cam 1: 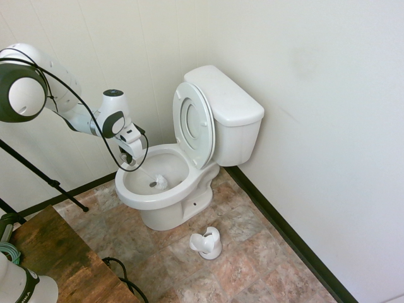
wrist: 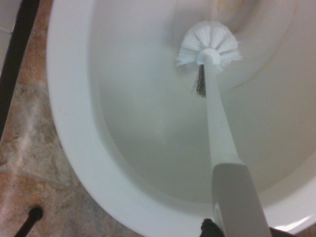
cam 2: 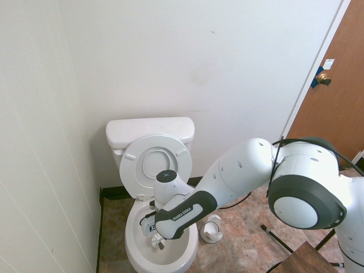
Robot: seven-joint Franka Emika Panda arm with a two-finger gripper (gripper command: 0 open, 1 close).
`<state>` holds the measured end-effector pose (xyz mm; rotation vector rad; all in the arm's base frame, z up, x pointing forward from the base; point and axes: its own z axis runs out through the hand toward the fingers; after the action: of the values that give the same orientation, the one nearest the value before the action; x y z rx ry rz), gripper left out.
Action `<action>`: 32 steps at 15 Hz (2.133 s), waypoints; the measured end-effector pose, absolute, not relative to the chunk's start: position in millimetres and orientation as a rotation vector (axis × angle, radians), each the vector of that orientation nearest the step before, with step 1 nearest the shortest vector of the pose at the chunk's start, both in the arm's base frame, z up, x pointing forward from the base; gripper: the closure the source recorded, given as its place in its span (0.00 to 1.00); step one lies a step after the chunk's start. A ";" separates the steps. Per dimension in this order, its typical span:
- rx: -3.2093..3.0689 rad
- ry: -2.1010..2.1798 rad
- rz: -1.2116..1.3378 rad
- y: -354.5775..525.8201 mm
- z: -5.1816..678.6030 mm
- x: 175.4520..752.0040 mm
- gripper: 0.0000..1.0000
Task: Clean the toilet
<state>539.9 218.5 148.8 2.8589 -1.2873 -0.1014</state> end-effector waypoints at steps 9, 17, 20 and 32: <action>2.779 -1.484 -0.052 108.2 165.2 555.1 1.00; 2.802 -1.548 0.106 105.6 168.0 629.7 1.00; 2.821 -1.546 0.144 121.9 172.4 645.6 1.00; 2.859 -1.495 0.140 168.5 198.6 656.8 1.00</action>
<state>656.8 168.5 198.6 2.8593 -1.4946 0.1400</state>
